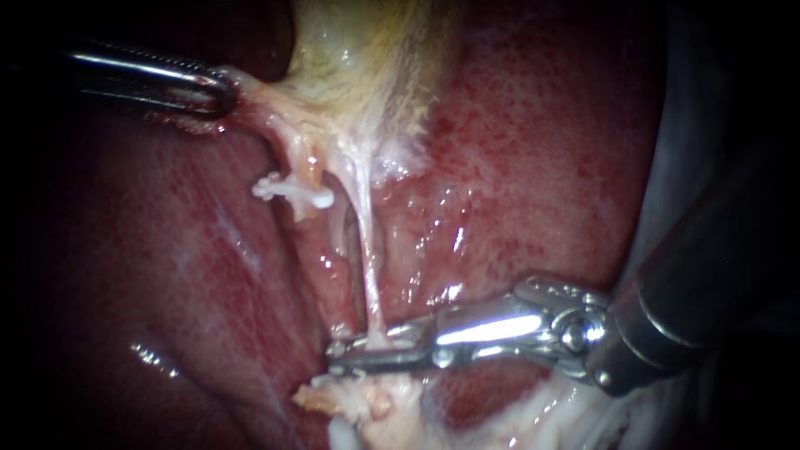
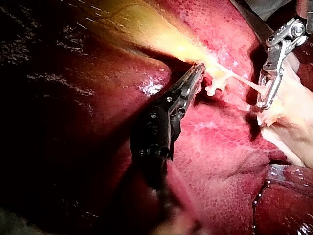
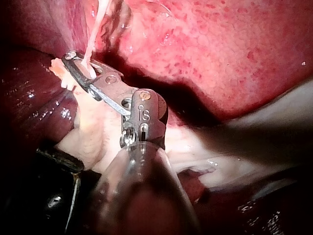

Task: Going back first clip right tube

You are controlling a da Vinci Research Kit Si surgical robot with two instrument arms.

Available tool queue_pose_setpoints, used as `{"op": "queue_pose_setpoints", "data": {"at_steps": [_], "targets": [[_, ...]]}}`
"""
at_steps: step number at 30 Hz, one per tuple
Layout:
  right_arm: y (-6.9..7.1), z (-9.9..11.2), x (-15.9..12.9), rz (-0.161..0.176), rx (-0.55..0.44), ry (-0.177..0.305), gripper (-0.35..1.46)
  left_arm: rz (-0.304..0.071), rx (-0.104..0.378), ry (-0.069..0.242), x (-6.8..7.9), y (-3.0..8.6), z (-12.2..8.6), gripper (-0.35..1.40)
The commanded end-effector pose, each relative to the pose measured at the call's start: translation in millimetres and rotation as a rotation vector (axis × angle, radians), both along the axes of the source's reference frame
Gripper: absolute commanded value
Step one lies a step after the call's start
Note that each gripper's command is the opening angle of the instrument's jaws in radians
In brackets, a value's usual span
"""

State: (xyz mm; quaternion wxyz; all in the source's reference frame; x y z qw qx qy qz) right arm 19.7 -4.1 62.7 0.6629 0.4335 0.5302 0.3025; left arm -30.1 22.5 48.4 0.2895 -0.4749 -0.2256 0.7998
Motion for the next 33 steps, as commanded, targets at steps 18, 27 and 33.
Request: {"op": "queue_pose_setpoints", "data": {"at_steps": [18,27,33], "targets": [[2.3,-1.2,-5.0,-0.059,-0.683,-0.127,0.5,0.001,0.0,0.0,0.1,0.0,0.0,-0.35],[5.9,-6.0,-10.9,-0.155,-0.841,-0.136,0.5,0.0,0.0,0.0,0.1,-0.1,0.1,-0.35],[6.5,-7.3,-12.7,-0.194,-0.859,-0.152,0.5,-0.001,-0.003,0.001,-0.1,-0.3,0.5,-0.35]]}}
